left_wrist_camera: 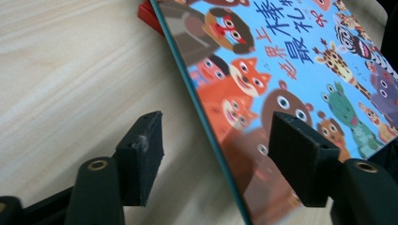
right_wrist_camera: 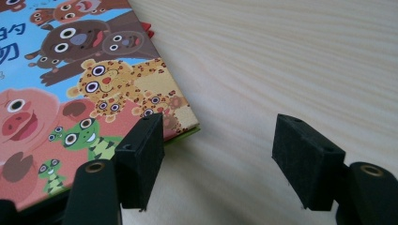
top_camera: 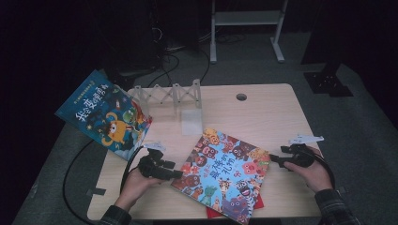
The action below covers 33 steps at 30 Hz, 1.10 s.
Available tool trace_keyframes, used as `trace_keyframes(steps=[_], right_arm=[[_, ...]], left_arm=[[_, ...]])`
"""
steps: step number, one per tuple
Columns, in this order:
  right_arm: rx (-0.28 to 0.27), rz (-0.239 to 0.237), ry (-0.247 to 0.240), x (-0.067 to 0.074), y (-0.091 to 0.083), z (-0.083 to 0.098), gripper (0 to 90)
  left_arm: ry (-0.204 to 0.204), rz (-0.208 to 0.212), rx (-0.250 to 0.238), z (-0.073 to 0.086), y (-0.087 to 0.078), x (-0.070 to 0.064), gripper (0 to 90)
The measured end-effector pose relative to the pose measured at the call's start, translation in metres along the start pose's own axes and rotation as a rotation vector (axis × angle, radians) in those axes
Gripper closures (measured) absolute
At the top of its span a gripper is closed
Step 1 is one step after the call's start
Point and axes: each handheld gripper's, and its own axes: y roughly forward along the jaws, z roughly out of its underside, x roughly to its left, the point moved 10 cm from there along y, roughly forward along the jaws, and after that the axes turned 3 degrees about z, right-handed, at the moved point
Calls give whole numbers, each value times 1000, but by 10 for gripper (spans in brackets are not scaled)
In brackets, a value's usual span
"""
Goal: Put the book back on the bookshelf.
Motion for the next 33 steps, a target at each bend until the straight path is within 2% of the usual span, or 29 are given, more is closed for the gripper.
trace_keyframes(steps=[6,12,17,27,33], right_arm=[[7,-13,-20,1,13,-8,345],[19,-13,-36,4,22,-15,370],[19,-21,-27,7,29,-21,394],[44,-61,-75,31,35,-26,425],[48,-87,-103,45,27,-23,406]], left_arm=[[-11,-19,-22,-6,2,6,247],[-17,-22,-13,-5,5,10,205],[-29,-17,-16,-5,8,11,192],[-43,-13,-15,-5,10,12,177],[-66,-5,-18,-2,14,10,178]])
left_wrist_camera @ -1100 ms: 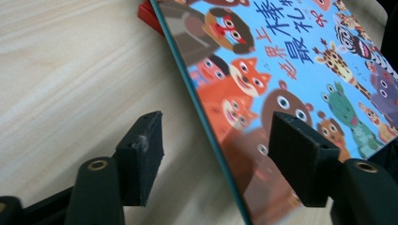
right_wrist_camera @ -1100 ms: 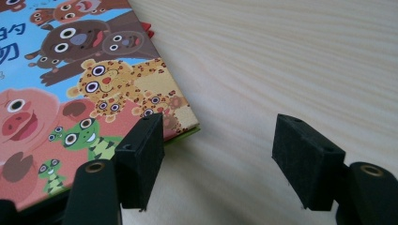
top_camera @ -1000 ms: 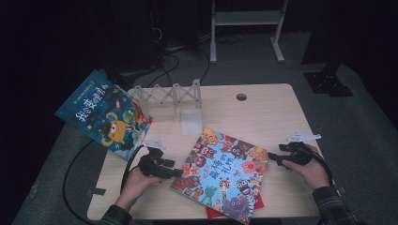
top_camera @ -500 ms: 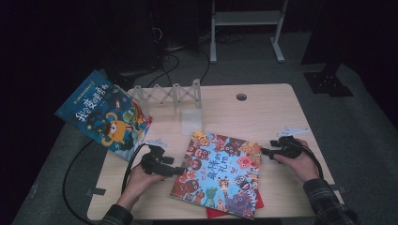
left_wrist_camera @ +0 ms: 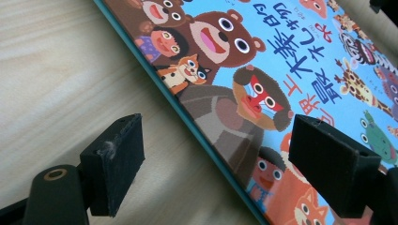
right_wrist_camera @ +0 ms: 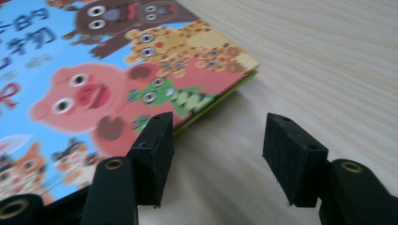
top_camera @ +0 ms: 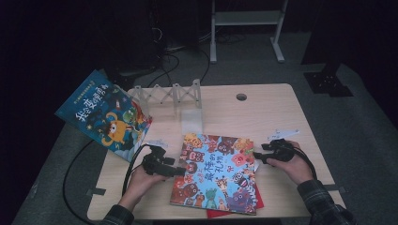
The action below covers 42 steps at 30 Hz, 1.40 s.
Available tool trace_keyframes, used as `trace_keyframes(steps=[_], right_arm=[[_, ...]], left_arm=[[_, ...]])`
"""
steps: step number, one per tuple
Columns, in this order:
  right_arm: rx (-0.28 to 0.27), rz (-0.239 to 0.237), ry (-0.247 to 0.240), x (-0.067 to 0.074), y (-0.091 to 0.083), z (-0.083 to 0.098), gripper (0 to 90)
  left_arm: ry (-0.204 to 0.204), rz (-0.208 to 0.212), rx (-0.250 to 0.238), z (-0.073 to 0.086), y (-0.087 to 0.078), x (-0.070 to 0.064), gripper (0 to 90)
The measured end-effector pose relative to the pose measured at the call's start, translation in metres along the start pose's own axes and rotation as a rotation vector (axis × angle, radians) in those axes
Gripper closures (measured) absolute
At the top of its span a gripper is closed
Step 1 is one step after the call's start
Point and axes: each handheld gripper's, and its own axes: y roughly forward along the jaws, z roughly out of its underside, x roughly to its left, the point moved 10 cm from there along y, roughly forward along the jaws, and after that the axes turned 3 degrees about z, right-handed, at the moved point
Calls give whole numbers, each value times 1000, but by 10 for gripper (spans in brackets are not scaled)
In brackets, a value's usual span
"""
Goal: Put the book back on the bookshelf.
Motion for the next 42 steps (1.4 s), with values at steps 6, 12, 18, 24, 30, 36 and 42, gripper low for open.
trace_keyframes(steps=[6,12,18,24,30,36,42], right_arm=[[1,-45,-42,21,-14,11,379],[-8,-72,-59,32,-21,18,378],[-6,-113,-71,45,-18,16,364],[8,-131,-114,56,-12,12,290],[6,-141,-135,58,-9,10,244],[-2,-141,-150,57,-8,9,220],[-3,-140,-153,56,-7,9,205]], left_arm=[[-12,17,-5,1,2,-3,178],[-11,24,10,3,6,-4,178],[-21,23,8,3,3,0,179],[-38,20,0,5,-1,6,178],[-68,33,-34,0,-4,14,185],[-71,52,-31,-8,-2,21,217],[-72,78,2,-6,6,19,228]])
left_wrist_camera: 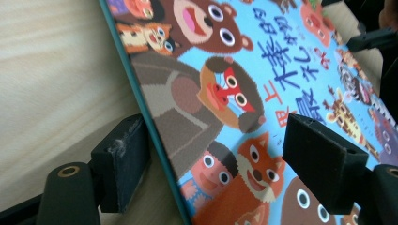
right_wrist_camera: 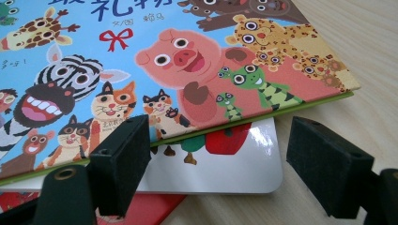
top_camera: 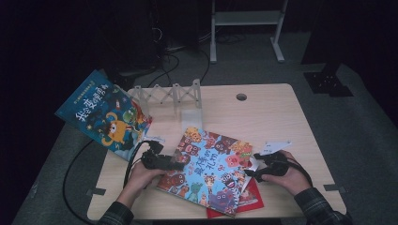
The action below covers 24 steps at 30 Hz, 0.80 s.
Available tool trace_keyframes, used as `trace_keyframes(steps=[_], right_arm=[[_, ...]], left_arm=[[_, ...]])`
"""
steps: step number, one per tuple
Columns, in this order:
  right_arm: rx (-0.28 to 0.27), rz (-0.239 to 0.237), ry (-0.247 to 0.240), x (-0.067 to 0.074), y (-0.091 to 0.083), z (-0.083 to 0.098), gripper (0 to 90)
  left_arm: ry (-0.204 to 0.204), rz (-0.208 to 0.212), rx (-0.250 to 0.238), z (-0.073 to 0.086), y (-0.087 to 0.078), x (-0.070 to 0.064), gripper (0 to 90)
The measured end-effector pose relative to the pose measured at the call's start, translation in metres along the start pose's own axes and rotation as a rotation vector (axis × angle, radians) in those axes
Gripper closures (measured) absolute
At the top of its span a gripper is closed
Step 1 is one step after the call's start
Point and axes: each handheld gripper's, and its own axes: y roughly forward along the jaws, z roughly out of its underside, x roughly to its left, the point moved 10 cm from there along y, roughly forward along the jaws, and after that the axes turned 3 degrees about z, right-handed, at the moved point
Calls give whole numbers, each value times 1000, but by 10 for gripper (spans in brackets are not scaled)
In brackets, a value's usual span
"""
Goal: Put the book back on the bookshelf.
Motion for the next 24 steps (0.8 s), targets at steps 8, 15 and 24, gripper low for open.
trace_keyframes(steps=[8,15,24], right_arm=[[-5,7,-8,0,4,-2,158],[-5,4,-16,-1,8,-5,128],[-1,-12,-14,-2,10,-5,110]], left_arm=[[-8,0,-6,-1,-1,2,231],[-52,30,-1,-1,-4,2,237],[-74,63,29,-2,-5,5,290]])
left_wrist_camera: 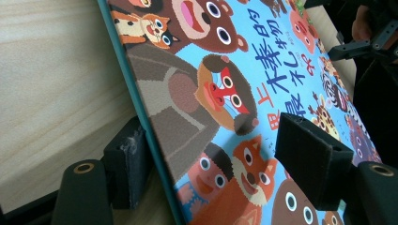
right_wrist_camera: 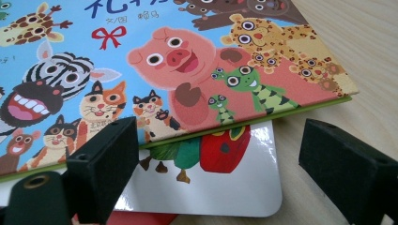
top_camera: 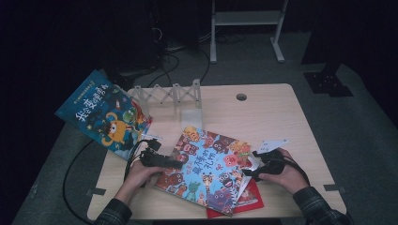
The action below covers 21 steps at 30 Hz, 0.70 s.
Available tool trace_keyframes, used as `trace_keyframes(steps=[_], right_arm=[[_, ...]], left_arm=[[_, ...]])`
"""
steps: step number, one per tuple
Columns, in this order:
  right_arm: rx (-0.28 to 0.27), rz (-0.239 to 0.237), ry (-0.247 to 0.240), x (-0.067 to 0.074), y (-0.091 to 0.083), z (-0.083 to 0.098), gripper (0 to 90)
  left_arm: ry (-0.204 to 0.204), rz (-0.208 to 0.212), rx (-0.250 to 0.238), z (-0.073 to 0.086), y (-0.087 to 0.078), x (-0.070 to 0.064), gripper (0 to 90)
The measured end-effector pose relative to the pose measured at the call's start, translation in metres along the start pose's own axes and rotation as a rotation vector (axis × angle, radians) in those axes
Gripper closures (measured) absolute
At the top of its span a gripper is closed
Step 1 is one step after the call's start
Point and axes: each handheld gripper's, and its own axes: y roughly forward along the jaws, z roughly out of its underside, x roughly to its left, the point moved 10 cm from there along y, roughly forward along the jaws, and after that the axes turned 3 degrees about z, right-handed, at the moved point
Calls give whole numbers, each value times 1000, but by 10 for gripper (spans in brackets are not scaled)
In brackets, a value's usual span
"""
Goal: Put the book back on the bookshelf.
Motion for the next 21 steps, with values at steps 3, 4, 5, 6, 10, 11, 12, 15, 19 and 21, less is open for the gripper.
trace_keyframes(steps=[3,4,5,6,10,11,12,15,19,21], right_arm=[[2,-10,7,-1,0,0,108],[2,-10,7,-1,0,0,108],[0,-9,3,-1,1,0,108],[0,-10,2,-1,1,0,107],[1,-29,10,-1,2,0,106],[1,-32,8,-1,2,0,106],[1,-36,9,-1,3,-1,106],[1,-50,0,-1,5,-2,106],[9,-56,-26,0,9,-4,106],[9,-58,-25,1,10,-4,106]], left_arm=[[-3,-1,2,-3,2,0,285],[-9,3,-5,-3,2,0,286],[-13,12,-6,-4,2,1,287],[-11,15,-8,-4,2,1,286],[-9,11,2,-4,1,1,286],[-3,10,10,-3,0,1,286],[-3,9,11,-2,0,1,284],[4,8,8,-1,-2,3,282],[8,4,-23,-5,-5,9,271],[-7,16,-32,-6,-5,10,272]])
